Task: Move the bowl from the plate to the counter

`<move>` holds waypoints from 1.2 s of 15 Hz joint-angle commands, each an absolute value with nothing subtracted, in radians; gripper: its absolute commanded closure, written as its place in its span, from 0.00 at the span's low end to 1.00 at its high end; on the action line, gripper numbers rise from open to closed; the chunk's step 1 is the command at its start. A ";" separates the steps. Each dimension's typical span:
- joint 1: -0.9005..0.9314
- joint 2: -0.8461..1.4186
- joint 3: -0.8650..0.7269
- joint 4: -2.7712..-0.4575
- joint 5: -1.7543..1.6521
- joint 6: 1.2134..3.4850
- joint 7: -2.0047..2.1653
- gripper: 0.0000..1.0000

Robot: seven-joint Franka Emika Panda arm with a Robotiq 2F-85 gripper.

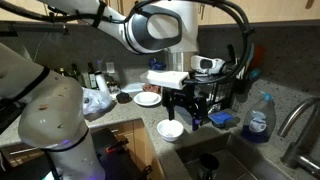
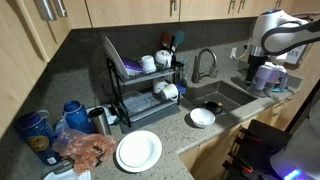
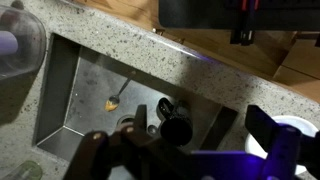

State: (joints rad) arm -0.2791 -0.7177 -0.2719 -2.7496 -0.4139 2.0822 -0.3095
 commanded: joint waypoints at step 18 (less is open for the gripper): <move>0.008 -0.694 -0.090 -2.721 -0.288 2.075 -0.300 0.00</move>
State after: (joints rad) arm -0.0470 -0.7176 -0.1232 -2.7466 -0.3451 2.0819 -0.3083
